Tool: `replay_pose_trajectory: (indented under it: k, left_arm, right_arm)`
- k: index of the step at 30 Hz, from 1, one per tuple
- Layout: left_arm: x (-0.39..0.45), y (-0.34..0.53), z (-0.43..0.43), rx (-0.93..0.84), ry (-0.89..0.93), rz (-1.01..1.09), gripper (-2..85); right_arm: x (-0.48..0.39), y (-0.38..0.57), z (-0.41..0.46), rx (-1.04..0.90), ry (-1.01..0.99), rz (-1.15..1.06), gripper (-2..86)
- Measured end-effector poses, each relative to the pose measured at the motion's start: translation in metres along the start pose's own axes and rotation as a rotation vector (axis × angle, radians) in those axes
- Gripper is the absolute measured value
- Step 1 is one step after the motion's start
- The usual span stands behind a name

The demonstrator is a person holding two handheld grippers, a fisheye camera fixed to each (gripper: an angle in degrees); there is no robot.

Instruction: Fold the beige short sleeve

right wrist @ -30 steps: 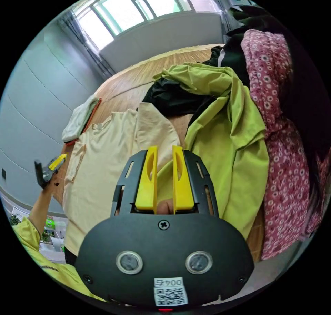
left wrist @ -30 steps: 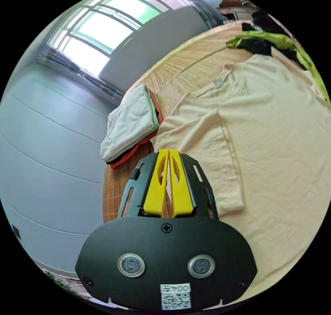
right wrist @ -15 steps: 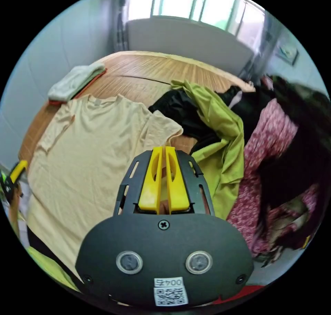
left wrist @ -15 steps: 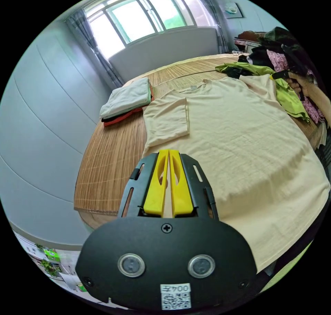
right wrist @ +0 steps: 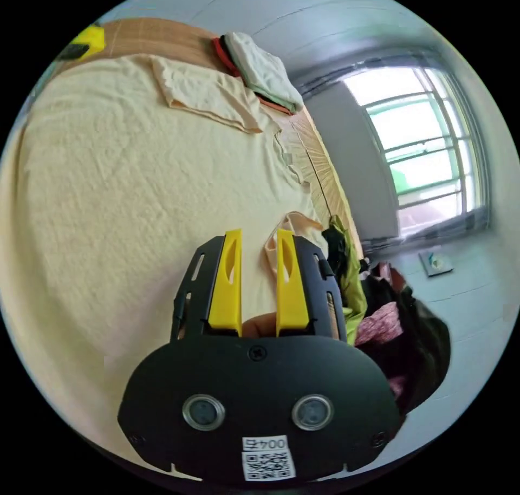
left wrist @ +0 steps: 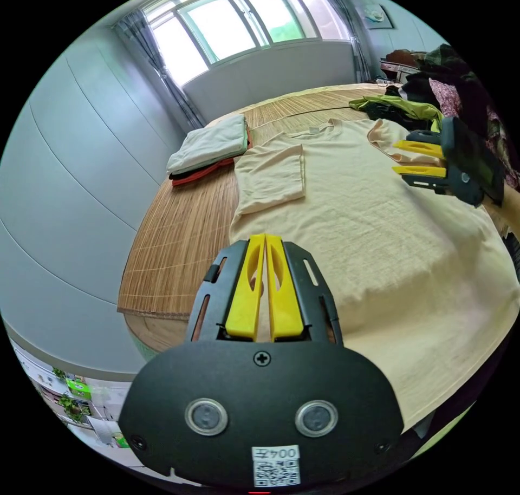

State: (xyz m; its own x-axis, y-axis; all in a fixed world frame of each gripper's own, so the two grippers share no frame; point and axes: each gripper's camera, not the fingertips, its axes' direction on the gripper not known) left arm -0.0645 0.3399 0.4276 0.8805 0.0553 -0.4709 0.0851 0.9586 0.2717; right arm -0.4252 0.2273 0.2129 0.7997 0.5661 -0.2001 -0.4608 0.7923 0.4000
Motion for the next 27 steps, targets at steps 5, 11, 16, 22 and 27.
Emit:
replay_pose_trajectory:
  k: [5, 11, 16, 22, 27]
  left_arm:
    - [-0.004, 0.008, 0.004, -0.019, 0.011, -0.005, 0.7]
    - [-0.003, 0.01, 0.01, -0.038, 0.012, -0.002, 0.7]
    - [-0.006, 0.01, 0.024, -0.09, 0.043, -0.019, 0.8]
    - [-0.009, 0.015, 0.037, -0.122, 0.08, -0.032, 0.7]
    - [-0.005, 0.017, 0.037, -0.112, 0.066, -0.012, 0.7]
  right_arm:
    - [0.143, 0.082, 0.052, -0.086, -0.479, 0.661, 6.4]
    - [0.221, 0.151, 0.101, -0.099, -0.763, 0.895, 5.5]
    - [0.25, 0.149, 0.117, -0.05, -0.722, 0.905, 4.8]
    - [0.25, 0.144, 0.147, -0.242, -0.592, 0.885, 3.3]
    - [0.254, 0.128, 0.13, -0.053, -0.601, 0.833, 4.7]
